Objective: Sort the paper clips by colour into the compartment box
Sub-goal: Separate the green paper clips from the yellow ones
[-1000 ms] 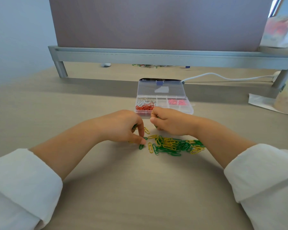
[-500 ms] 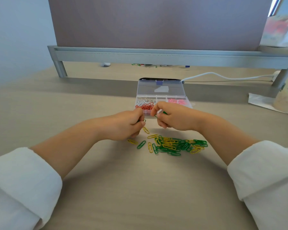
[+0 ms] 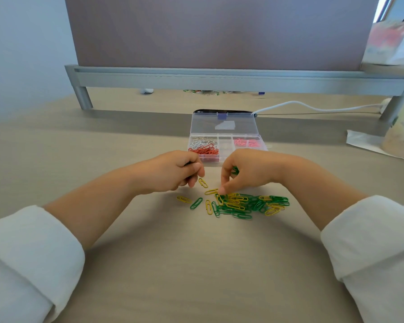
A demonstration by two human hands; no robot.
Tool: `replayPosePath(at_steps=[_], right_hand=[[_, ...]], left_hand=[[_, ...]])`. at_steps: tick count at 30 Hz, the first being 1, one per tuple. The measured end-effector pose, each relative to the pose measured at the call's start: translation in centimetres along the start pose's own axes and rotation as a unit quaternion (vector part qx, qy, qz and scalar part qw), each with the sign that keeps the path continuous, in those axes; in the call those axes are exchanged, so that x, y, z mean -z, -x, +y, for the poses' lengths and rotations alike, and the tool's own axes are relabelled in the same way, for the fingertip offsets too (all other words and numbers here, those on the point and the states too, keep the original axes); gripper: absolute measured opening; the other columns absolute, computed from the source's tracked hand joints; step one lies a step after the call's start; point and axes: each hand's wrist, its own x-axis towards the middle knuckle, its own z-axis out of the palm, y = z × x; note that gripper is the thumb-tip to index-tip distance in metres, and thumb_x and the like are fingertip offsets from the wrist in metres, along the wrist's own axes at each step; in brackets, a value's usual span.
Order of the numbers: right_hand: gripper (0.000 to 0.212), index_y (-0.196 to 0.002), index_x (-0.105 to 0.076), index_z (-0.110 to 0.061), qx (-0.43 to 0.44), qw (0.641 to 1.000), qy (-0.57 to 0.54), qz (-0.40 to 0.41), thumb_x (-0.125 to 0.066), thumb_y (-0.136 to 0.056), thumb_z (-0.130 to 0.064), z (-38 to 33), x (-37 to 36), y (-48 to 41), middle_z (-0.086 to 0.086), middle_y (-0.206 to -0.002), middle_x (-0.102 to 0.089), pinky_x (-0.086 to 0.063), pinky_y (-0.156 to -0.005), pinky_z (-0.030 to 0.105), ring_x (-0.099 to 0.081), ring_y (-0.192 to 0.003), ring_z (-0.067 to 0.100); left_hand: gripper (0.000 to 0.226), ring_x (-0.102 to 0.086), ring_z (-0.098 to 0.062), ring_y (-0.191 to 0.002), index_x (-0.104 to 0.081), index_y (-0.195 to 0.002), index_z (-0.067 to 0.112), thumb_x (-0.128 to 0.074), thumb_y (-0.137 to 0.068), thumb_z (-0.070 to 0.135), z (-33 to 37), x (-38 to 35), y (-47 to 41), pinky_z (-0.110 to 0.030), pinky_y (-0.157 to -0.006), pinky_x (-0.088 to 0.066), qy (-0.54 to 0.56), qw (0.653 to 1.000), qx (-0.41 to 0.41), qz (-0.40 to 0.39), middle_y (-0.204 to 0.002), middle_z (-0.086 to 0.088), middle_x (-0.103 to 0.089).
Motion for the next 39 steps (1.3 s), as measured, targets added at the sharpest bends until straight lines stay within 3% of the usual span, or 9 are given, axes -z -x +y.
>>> replayPosePath(at_steps=[6,11,13,18,22,27,30,33,39], right_hand=[[0.012,-0.084,-0.066,-0.023,0.019,1.000,0.002,0.008,-0.069,-0.081,-0.034,0.0,-0.2,-0.2,-0.013,-0.067,-0.046,-0.031,-0.056,0.018,-0.043,-0.062,0.004],[0.008,-0.083,-0.059,-0.025,0.048,0.997,0.010,0.056,-0.065,-0.085,-0.029,-0.1,-0.9,-0.7,-0.013,-0.065,-0.041,-0.029,-0.050,0.012,-0.039,-0.057,0.000],[0.005,-0.082,-0.062,-0.028,0.067,0.996,-0.023,0.053,-0.067,-0.084,-0.025,0.1,-0.4,-0.6,-0.012,-0.059,-0.040,-0.033,-0.049,0.009,-0.039,-0.050,0.001],[0.012,-0.089,-0.069,-0.027,0.077,0.996,-0.034,0.007,-0.073,-0.078,-0.024,0.4,-0.1,-0.5,-0.009,-0.054,-0.040,-0.031,-0.049,0.012,-0.039,-0.044,0.001],[0.008,-0.084,-0.066,-0.026,0.066,0.997,-0.009,0.027,-0.072,-0.078,-0.027,0.1,-0.5,-0.7,-0.010,-0.056,-0.040,-0.032,-0.047,0.009,-0.042,-0.045,-0.002],[0.013,-0.095,-0.066,-0.019,0.048,0.997,0.025,0.052,-0.059,-0.089,-0.028,0.2,-0.7,-0.8,-0.016,-0.069,-0.045,-0.030,-0.055,0.010,-0.042,-0.063,0.000],[0.011,-0.096,-0.057,-0.020,0.037,0.998,0.025,0.048,-0.050,-0.094,-0.028,0.2,-0.7,-0.9,-0.019,-0.074,-0.044,-0.030,-0.059,0.008,-0.043,-0.071,0.003],[0.012,-0.092,-0.048,-0.018,0.028,0.999,0.004,0.043,-0.041,-0.098,-0.027,0.1,-0.6,-0.9,-0.013,-0.074,-0.045,-0.032,-0.060,0.013,-0.042,-0.068,0.004],[0.010,-0.100,-0.049,-0.020,0.036,0.998,-0.046,0.033,-0.039,-0.098,-0.020,0.0,-0.8,-0.9,-0.010,-0.071,-0.050,-0.036,-0.061,0.016,-0.045,-0.065,0.002]], left_hand=[[0.030,-0.036,-0.003,-0.050,-0.056,-0.080,0.022,-0.034,-0.099,0.014,0.3,0.1,0.4,-0.011,-0.048,-0.032,-0.032,0.999,-0.009,-0.016,-0.062,0.005,-0.043],[0.045,-0.037,-0.010,-0.054,-0.044,-0.057,0.020,-0.036,-0.096,0.040,1.3,0.1,0.6,-0.025,-0.053,-0.029,-0.262,0.965,-0.001,0.028,-0.056,0.004,-0.040],[0.048,-0.032,-0.013,-0.052,-0.036,-0.056,0.015,-0.036,-0.095,0.044,1.5,0.2,0.7,-0.028,-0.052,-0.025,-0.297,0.954,0.004,0.030,-0.055,0.001,-0.034],[0.043,-0.041,-0.010,-0.061,-0.046,-0.065,0.017,-0.029,-0.098,0.038,1.4,0.2,0.6,-0.029,-0.061,-0.033,-0.303,0.953,0.022,-0.002,-0.065,0.003,-0.046],[0.027,-0.041,-0.002,-0.065,-0.054,-0.085,0.025,-0.031,-0.099,0.028,1.7,0.3,0.6,-0.007,-0.056,-0.030,-0.288,0.958,0.012,-0.016,-0.072,0.012,-0.044],[0.024,-0.040,-0.003,-0.057,-0.049,-0.070,0.031,-0.058,-0.083,0.049,1.8,0.4,1.0,-0.018,-0.050,-0.028,-0.326,0.945,-0.016,-0.011,-0.063,0.010,-0.041],[0.023,-0.040,-0.003,-0.056,-0.056,-0.079,0.029,-0.066,-0.076,0.049,1.7,0.2,1.1,-0.017,-0.048,-0.027,-0.346,0.938,0.001,-0.035,-0.063,0.010,-0.041],[0.016,-0.039,-0.003,-0.057,-0.058,-0.084,0.028,-0.064,-0.081,0.043,1.5,0.2,0.9,-0.012,-0.047,-0.032,-0.347,0.936,0.002,-0.053,-0.064,0.011,-0.041],[0.016,-0.039,-0.003,-0.059,-0.050,-0.087,0.020,-0.048,-0.093,0.035,0.9,-0.2,0.6,-0.013,-0.052,-0.029,-0.340,0.938,-0.010,-0.069,-0.069,0.011,-0.044]])
